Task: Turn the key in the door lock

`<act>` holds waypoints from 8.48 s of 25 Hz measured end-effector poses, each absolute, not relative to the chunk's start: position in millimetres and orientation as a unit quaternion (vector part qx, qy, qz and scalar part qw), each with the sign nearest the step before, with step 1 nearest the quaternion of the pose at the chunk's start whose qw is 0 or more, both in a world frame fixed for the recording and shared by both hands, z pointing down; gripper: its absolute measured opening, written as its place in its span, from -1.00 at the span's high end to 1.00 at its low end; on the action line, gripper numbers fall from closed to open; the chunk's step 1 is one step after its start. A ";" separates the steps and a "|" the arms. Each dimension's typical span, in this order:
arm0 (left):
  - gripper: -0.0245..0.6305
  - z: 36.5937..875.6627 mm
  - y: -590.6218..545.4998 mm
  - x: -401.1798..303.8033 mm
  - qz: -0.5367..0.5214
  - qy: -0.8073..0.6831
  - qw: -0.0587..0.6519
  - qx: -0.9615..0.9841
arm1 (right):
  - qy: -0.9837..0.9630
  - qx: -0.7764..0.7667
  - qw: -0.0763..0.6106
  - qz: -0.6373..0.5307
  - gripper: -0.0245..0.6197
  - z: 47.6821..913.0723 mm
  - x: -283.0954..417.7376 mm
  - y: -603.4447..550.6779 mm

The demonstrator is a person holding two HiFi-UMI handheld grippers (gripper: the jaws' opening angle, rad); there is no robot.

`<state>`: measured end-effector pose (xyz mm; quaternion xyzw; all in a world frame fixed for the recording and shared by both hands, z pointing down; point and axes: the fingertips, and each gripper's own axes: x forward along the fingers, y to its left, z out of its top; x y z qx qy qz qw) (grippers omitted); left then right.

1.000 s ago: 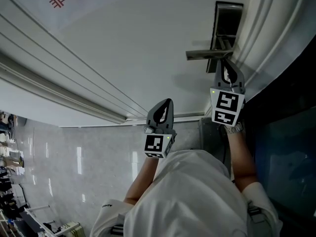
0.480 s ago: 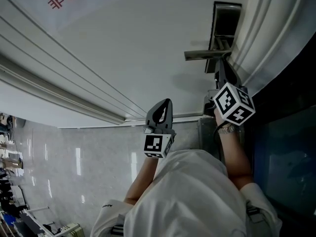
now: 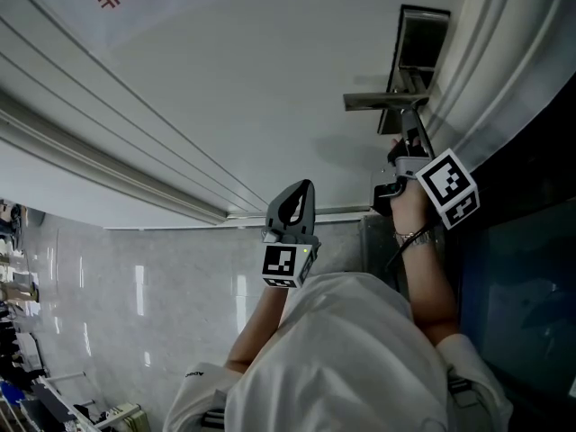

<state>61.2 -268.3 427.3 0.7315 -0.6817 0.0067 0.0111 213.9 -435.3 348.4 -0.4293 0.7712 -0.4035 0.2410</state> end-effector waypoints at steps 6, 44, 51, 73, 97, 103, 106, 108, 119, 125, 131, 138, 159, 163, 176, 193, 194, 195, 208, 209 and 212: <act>0.90 428.2 -268.8 61.9 0.006 -0.681 0.011 0.732 | 0.740 -0.401 0.284 -0.458 0.87 350.7 214.0 -435.6; 0.90 427.2 -272.6 85.0 0.004 -0.649 0.009 0.760 | 0.821 -0.340 0.201 -0.412 0.57 365.2 199.0 -408.2; 0.90 429.0 -275.6 93.2 0.001 -0.619 0.016 0.785 | 0.882 -0.419 0.080 -0.199 0.57 358.8 212.0 -400.5; 0.90 414.4 -311.0 65.5 -0.020 -0.534 0.012 0.845 | 0.621 -0.392 -0.406 0.544 0.57 361.8 192.4 -417.4; 0.90 420.5 -302.8 67.6 -0.007 -0.483 0.006 0.876 | 0.566 -0.393 -0.434 0.581 0.79 359.0 189.5 -430.5; 0.90 431.2 -303.2 61.6 0.005 -0.482 0.019 0.876 | 0.619 -0.463 -0.383 0.506 0.79 355.4 189.7 -431.4; 0.90 429.6 -303.3 71.2 0.009 -0.471 0.018 0.882 | 0.645 -0.476 -0.360 0.478 0.83 354.9 189.5 -431.0; 0.90 428.6 -304.6 77.3 0.012 -0.463 0.016 0.886 | 0.651 -0.483 -0.352 0.469 0.83 354.5 190.5 -430.5; 0.90 412.2 -323.7 85.1 0.001 -0.469 -0.003 0.883 | 0.719 -0.534 -0.268 0.355 0.87 351.9 191.5 -431.2; 0.90 415.0 -328.0 73.1 0.001 -0.486 0.002 0.874 | 0.766 -0.559 -0.189 0.256 0.89 350.7 192.2 -431.9; 0.90 415.3 -328.3 72.9 -0.003 -0.492 0.004 0.870 | 0.805 -0.570 -0.101 0.129 0.89 348.2 193.7 -433.4; 0.90 418.5 -324.5 57.6 -0.002 -0.511 0.008 0.859 | 0.833 -0.552 0.002 -0.034 0.90 349.3 198.6 -435.5; 0.90 428.6 -316.3 32.8 0.000 -0.529 0.021 0.848 | 0.763 -0.467 0.253 -0.368 0.90 353.7 205.2 -436.6; 0.90 429.9 -316.1 32.0 -0.001 -0.530 0.023 0.847 | 0.738 -0.441 0.294 -0.418 0.90 356.4 208.1 -437.0; 0.90 432.9 -311.5 34.3 0.004 -0.536 0.023 0.844 | 0.662 -0.362 0.390 -0.528 0.89 358.2 207.3 -437.8; 0.90 432.0 -311.6 38.5 0.006 -0.541 0.020 0.841 | 0.628 -0.289 0.437 -0.576 0.88 357.6 205.4 -438.4; 0.90 432.0 -311.7 38.0 0.005 -0.541 0.020 0.841 | 0.640 -0.292 0.427 -0.568 0.86 357.3 203.7 -438.0; 0.90 432.1 -311.9 37.7 0.005 -0.542 0.020 0.840 | 0.653 -0.291 0.417 -0.560 0.76 356.5 200.4 -437.3; 0.90 434.7 -312.0 42.1 0.010 -0.536 0.020 0.844 | 0.838 -0.343 0.211 -0.368 0.33 367.5 163.0 -407.5; 0.90 435.1 -312.0 41.8 0.010 -0.536 0.020 0.844 | 0.842 -0.363 0.189 -0.350 0.33 373.6 167.6 -406.8; 0.90 435.2 -313.0 43.4 0.011 -0.534 0.020 0.845 | 0.852 -0.430 0.120 -0.274 0.33 382.4 184.5 -406.6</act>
